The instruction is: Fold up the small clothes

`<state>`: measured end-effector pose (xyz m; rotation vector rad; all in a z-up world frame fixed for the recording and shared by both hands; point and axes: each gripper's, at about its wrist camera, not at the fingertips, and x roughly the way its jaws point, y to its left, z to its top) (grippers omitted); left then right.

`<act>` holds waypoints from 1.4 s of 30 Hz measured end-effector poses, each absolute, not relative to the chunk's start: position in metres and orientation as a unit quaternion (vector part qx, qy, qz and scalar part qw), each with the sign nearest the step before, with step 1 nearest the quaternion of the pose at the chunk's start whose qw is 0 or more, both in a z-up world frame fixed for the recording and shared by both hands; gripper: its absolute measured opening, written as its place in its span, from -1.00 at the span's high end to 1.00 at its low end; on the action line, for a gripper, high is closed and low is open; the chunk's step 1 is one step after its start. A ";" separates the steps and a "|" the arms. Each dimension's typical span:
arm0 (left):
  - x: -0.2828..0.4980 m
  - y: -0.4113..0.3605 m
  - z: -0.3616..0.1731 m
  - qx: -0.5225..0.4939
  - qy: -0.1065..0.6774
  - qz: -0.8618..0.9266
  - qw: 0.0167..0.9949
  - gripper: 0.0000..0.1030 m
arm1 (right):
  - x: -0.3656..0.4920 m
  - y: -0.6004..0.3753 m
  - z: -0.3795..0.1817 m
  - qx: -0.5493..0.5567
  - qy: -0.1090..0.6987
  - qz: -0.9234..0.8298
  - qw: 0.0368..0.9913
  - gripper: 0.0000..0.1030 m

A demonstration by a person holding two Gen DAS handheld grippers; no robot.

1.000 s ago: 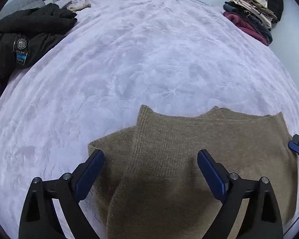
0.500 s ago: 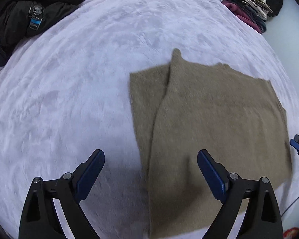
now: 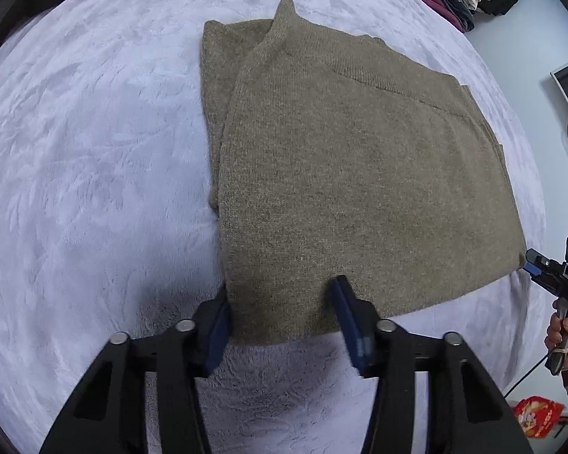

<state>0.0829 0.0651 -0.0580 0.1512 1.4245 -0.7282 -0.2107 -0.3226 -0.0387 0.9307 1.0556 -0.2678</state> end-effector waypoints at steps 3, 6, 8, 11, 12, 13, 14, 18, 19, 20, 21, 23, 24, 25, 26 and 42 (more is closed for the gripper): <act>0.086 0.066 -0.061 0.067 0.644 -0.330 0.687 0.64 | -0.206 -0.325 -0.041 0.431 0.486 -0.112 0.752 0.11; 0.089 0.071 -0.061 0.070 0.645 -0.332 0.685 0.76 | -0.201 -0.325 -0.045 0.435 0.500 -0.092 0.743 0.87; 0.086 0.076 -0.056 0.085 0.637 -0.340 0.687 0.81 | -0.204 -0.319 -0.029 0.426 0.487 -0.066 0.760 0.88; 0.080 0.081 -0.064 0.109 0.633 -0.339 0.687 0.81 | -0.215 -0.313 -0.021 0.399 0.501 -0.077 0.764 0.89; 0.080 0.084 -0.069 0.115 0.633 -0.337 0.687 0.81 | -0.222 -0.316 -0.030 0.403 0.512 -0.091 0.753 0.89; 0.079 0.084 -0.073 0.118 0.632 -0.336 0.688 0.81 | -0.227 -0.318 -0.041 0.405 0.521 -0.104 0.744 0.89; 0.079 0.085 -0.076 0.116 0.631 -0.336 0.689 0.81 | -0.231 -0.320 -0.051 0.403 0.531 -0.112 0.737 0.89; 0.076 0.092 -0.067 0.112 0.624 -0.327 0.700 0.81 | -0.247 -0.325 -0.065 0.425 0.525 -0.135 0.725 0.99; 0.075 0.092 -0.064 0.116 0.623 -0.318 0.705 0.74 | -0.251 -0.326 -0.062 0.430 0.519 -0.137 0.727 0.99; 0.073 0.093 -0.060 0.122 0.624 -0.306 0.709 0.45 | -0.253 -0.325 -0.059 0.431 0.516 -0.143 0.726 0.96; 0.072 0.093 -0.056 0.130 0.620 -0.289 0.718 0.24 | -0.254 -0.325 -0.051 0.423 0.515 -0.160 0.728 0.90; 0.071 0.093 -0.044 0.129 0.603 -0.272 0.739 -0.23 | -0.251 -0.326 -0.036 0.413 0.504 -0.171 0.739 0.88; 0.072 0.090 -0.039 0.123 0.599 -0.272 0.743 -0.23 | -0.247 -0.327 -0.029 0.407 0.498 -0.173 0.746 0.85; 0.073 0.086 -0.036 0.120 0.598 -0.272 0.744 -0.28 | -0.241 -0.327 -0.020 0.401 0.492 -0.170 0.754 0.69; 0.075 0.081 -0.032 0.115 0.594 -0.274 0.748 -0.33 | -0.234 -0.328 -0.014 0.395 0.488 -0.166 0.760 0.58; 0.166 -0.024 -0.038 0.112 0.542 -0.191 0.811 -0.33 | -0.086 -0.366 -0.014 0.332 0.453 -0.174 0.809 0.05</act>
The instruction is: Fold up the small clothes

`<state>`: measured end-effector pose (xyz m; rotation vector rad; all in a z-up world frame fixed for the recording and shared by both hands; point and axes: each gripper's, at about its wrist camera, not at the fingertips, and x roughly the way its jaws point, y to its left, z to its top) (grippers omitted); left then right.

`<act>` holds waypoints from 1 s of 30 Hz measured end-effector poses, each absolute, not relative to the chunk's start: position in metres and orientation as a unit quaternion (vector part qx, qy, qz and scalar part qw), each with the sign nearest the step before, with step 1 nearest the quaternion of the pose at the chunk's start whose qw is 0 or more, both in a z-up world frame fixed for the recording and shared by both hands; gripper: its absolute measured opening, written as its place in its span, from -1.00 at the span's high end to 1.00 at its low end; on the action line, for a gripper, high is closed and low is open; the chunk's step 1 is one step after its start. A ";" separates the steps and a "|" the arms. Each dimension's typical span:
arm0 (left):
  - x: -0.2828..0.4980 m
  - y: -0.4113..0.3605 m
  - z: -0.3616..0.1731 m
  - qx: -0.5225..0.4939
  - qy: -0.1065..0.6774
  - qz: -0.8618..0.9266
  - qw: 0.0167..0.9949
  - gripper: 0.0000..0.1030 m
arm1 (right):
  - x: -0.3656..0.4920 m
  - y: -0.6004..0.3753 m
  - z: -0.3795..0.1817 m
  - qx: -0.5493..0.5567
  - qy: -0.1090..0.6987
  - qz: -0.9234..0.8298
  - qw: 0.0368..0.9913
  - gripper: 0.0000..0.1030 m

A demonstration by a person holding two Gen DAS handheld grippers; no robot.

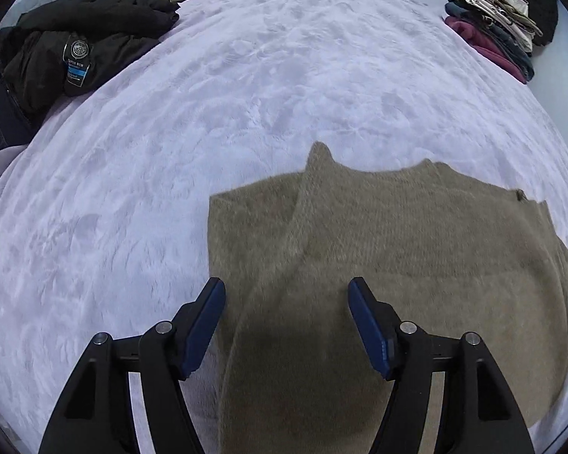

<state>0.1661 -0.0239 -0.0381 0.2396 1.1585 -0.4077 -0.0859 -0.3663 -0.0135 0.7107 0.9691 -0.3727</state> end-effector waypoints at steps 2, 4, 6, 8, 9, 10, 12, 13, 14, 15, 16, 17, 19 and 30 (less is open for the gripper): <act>0.175 -0.030 -0.044 0.117 0.541 -0.180 0.813 -0.33 | -0.068 -0.374 -0.022 0.341 0.454 -0.165 0.807 0.05; 0.181 -0.034 -0.052 0.125 0.546 -0.172 0.810 -0.33 | -0.051 -0.380 -0.034 0.339 0.467 -0.161 0.801 0.05; 0.182 -0.037 -0.057 0.133 0.545 -0.170 0.810 -0.33 | -0.039 -0.386 -0.048 0.345 0.485 -0.155 0.788 0.18; 0.180 -0.037 -0.058 0.131 0.539 -0.176 0.813 -0.33 | -0.037 -0.387 -0.046 0.339 0.488 -0.151 0.790 0.88; 0.179 -0.036 -0.059 0.130 0.538 -0.179 0.814 -0.33 | -0.039 -0.387 -0.041 0.338 0.481 -0.147 0.796 0.88; 0.179 -0.036 -0.061 0.127 0.538 -0.180 0.814 -0.33 | -0.042 -0.386 -0.036 0.325 0.478 -0.158 0.801 0.88; 0.185 -0.037 -0.068 0.123 0.546 -0.174 0.810 -0.47 | -0.042 -0.389 -0.040 0.296 0.496 -0.181 0.796 0.88; 0.185 -0.037 -0.069 0.119 0.550 -0.171 0.809 -0.47 | -0.042 -0.393 -0.049 0.304 0.507 -0.183 0.785 0.88; 0.186 -0.036 -0.068 0.115 0.551 -0.169 0.809 -0.47 | -0.042 -0.395 -0.053 0.314 0.506 -0.186 0.782 0.88; 0.186 -0.036 -0.064 0.115 0.547 -0.170 0.812 -0.47 | -0.042 -0.395 -0.053 0.317 0.500 -0.191 0.783 0.88; 0.186 -0.036 -0.060 0.119 0.538 -0.172 0.816 -0.47 | -0.043 -0.395 -0.050 0.318 0.496 -0.196 0.784 0.87; 0.186 -0.037 -0.056 0.125 0.529 -0.171 0.821 -0.47 | -0.044 -0.393 -0.047 0.317 0.491 -0.201 0.786 0.86; 0.191 -0.037 -0.054 0.135 0.521 -0.163 0.827 -0.47 | -0.048 -0.388 -0.039 0.309 0.486 -0.218 0.788 0.78; 0.203 -0.024 -0.066 0.132 0.537 -0.129 0.823 -0.67 | -0.051 -0.344 -0.036 0.221 0.524 -0.200 0.798 0.35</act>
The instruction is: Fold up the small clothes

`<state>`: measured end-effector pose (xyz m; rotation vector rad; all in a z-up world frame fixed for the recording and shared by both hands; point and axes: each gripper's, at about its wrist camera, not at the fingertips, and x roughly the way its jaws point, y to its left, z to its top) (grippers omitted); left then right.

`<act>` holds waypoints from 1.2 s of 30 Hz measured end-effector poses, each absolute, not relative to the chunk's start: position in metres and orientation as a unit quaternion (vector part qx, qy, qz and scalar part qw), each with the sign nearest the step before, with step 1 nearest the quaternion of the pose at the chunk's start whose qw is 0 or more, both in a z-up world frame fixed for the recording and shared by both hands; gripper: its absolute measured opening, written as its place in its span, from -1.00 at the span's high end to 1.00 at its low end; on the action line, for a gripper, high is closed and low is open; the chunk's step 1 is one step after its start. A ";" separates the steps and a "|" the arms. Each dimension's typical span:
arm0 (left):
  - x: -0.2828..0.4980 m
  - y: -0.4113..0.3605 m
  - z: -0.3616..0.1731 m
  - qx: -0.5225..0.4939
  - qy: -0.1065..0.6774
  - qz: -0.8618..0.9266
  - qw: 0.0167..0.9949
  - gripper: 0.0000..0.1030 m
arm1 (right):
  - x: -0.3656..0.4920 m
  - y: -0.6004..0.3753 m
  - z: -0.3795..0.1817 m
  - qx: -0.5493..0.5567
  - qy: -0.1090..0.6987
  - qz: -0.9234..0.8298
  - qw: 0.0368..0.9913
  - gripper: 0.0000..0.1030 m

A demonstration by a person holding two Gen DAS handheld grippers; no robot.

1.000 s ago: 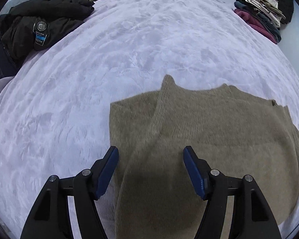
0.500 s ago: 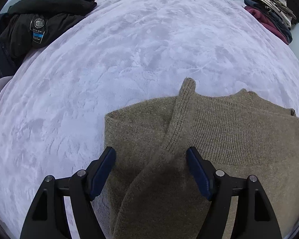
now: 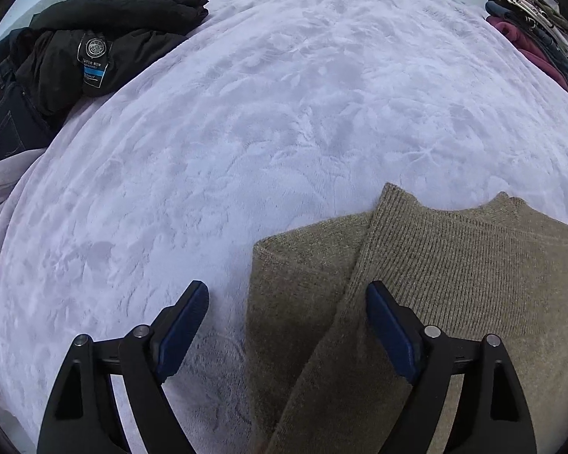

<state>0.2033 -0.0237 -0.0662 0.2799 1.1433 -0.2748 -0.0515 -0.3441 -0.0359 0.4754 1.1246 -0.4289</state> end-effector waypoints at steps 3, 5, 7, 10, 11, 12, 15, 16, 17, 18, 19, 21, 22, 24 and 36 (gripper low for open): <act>0.191 -0.014 -0.051 0.137 0.532 -0.146 0.823 -0.67 | -0.063 -0.349 -0.032 0.246 0.503 -0.205 0.803 0.34; 0.178 -0.007 -0.044 0.146 0.529 -0.161 0.820 -0.67 | -0.069 -0.346 -0.024 0.253 0.498 -0.207 0.803 0.25; 0.163 -0.001 -0.039 0.152 0.530 -0.172 0.816 -0.67 | -0.074 -0.340 -0.016 0.250 0.497 -0.203 0.806 0.04; 0.136 0.007 -0.037 0.156 0.541 -0.190 0.804 -0.67 | -0.087 -0.324 -0.005 0.258 0.489 -0.191 0.811 0.01; 0.128 0.008 -0.037 0.158 0.544 -0.197 0.800 -0.67 | -0.090 -0.318 -0.003 0.264 0.489 -0.186 0.810 0.00; 0.120 0.009 -0.038 0.163 0.545 -0.203 0.797 -0.67 | -0.093 -0.311 -0.002 0.269 0.491 -0.181 0.809 -0.02; 0.092 0.010 -0.042 0.190 0.542 -0.214 0.790 -0.67 | -0.104 -0.289 -0.002 0.277 0.497 -0.171 0.804 -0.06; 0.085 0.010 -0.042 0.195 0.544 -0.216 0.787 -0.67 | -0.109 -0.283 -0.003 0.278 0.499 -0.168 0.803 -0.07; 0.077 0.011 -0.044 0.198 0.547 -0.219 0.783 -0.67 | -0.112 -0.276 -0.003 0.280 0.501 -0.165 0.802 -0.07; 0.070 0.013 -0.044 0.199 0.551 -0.220 0.780 -0.67 | -0.117 -0.270 -0.003 0.281 0.504 -0.163 0.800 -0.07; 0.064 0.015 -0.045 0.198 0.556 -0.221 0.776 -0.67 | -0.121 -0.264 -0.004 0.283 0.507 -0.160 0.798 -0.07; 0.053 0.019 -0.045 0.193 0.565 -0.220 0.772 -0.67 | -0.129 -0.252 -0.006 0.290 0.515 -0.157 0.791 -0.07; 0.049 0.021 -0.045 0.194 0.567 -0.217 0.771 -0.67 | -0.132 -0.247 -0.007 0.290 0.519 -0.157 0.789 -0.07; 0.039 0.023 -0.043 0.199 0.565 -0.212 0.772 -0.67 | -0.139 -0.235 -0.008 0.292 0.524 -0.156 0.784 -0.07; 0.007 0.032 -0.036 0.186 0.579 -0.207 0.766 -0.67 | -0.151 -0.196 -0.009 0.306 0.539 -0.156 0.769 -0.30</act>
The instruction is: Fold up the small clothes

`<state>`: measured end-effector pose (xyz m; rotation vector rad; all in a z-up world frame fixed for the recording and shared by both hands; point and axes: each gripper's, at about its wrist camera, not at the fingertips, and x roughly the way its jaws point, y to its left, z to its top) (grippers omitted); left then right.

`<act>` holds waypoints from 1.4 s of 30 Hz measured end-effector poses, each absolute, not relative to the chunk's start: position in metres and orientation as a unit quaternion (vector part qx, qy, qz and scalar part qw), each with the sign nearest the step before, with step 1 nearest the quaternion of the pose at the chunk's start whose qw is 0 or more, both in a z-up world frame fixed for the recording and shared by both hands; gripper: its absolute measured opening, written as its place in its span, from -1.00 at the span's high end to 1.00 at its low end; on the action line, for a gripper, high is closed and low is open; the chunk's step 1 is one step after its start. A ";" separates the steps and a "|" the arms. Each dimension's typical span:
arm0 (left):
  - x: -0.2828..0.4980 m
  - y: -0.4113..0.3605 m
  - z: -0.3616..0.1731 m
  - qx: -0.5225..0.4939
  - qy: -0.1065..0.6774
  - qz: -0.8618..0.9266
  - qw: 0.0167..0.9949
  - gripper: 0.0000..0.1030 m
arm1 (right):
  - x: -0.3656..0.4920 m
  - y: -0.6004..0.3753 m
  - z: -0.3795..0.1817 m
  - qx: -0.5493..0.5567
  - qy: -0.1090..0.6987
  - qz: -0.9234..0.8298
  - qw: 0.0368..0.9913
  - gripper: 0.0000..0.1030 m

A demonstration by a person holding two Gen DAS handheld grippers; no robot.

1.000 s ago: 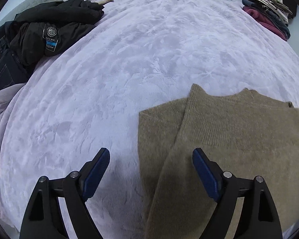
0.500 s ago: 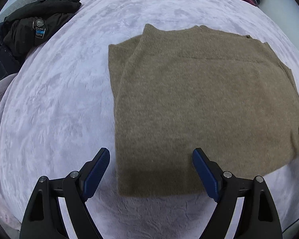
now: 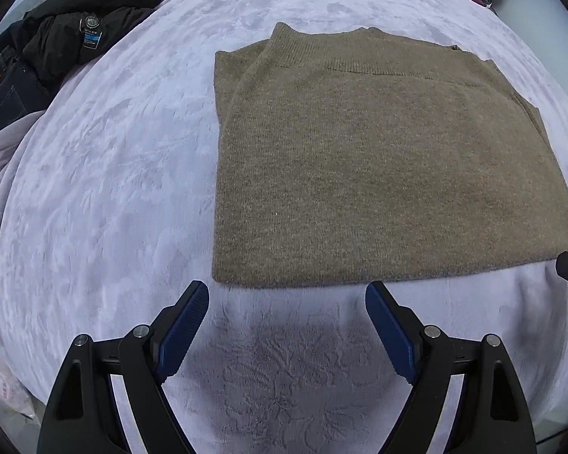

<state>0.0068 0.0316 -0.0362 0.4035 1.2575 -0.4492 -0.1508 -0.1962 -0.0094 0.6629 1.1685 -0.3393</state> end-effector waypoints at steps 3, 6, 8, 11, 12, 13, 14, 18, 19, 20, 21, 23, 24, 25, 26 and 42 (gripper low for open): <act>0.005 0.039 -0.038 0.178 0.585 -0.205 0.764 -0.67 | -0.148 -0.188 -0.009 0.304 0.542 -0.154 0.768 -0.30; 0.006 0.047 -0.039 0.168 0.592 -0.202 0.762 -0.67 | -0.144 -0.180 -0.010 0.303 0.545 -0.150 0.767 -0.30; 0.006 0.051 -0.040 0.164 0.594 -0.202 0.761 -0.67 | -0.141 -0.176 -0.011 0.304 0.548 -0.145 0.766 -0.30; 0.006 0.059 -0.041 0.160 0.597 -0.200 0.760 -0.67 | -0.134 -0.167 -0.017 0.309 0.552 -0.136 0.762 -0.30; 0.006 0.061 -0.041 0.160 0.598 -0.198 0.760 -0.67 | -0.132 -0.164 -0.019 0.311 0.554 -0.133 0.761 -0.30; 0.007 0.064 -0.042 0.159 0.599 -0.196 0.760 -0.67 | -0.130 -0.160 -0.021 0.313 0.556 -0.130 0.759 -0.30; 0.007 0.067 -0.043 0.157 0.601 -0.195 0.759 -0.67 | -0.127 -0.157 -0.023 0.314 0.558 -0.127 0.758 -0.30; 0.010 0.074 -0.045 0.152 0.605 -0.192 0.758 -0.67 | -0.120 -0.146 -0.028 0.312 0.564 -0.116 0.755 -0.30; 0.011 0.075 -0.045 0.150 0.606 -0.192 0.758 -0.67 | -0.119 -0.145 -0.029 0.313 0.566 -0.114 0.754 -0.30; 0.011 0.077 -0.046 0.146 0.608 -0.192 0.756 -0.67 | -0.118 -0.143 -0.030 0.314 0.567 -0.113 0.753 -0.30; 0.012 0.078 -0.047 0.141 0.611 -0.193 0.755 -0.67 | -0.117 -0.142 -0.031 0.316 0.568 -0.112 0.752 -0.30; 0.013 0.081 -0.050 0.132 0.617 -0.192 0.752 -0.67 | -0.115 -0.140 -0.034 0.325 0.569 -0.109 0.748 -0.30; 0.014 0.084 -0.052 0.130 0.619 -0.191 0.750 -0.67 | -0.115 -0.140 -0.035 0.331 0.569 -0.108 0.745 -0.30; 0.014 0.085 -0.054 0.130 0.622 -0.189 0.748 -0.67 | -0.114 -0.139 -0.037 0.334 0.570 -0.107 0.743 -0.30; 0.014 0.086 -0.056 0.131 0.625 -0.188 0.746 -0.67 | -0.114 -0.138 -0.038 0.336 0.570 -0.106 0.743 -0.30; 0.012 0.101 -0.071 0.122 0.635 -0.185 0.740 -0.67 | -0.103 -0.134 -0.062 0.438 0.538 -0.068 0.717 -0.30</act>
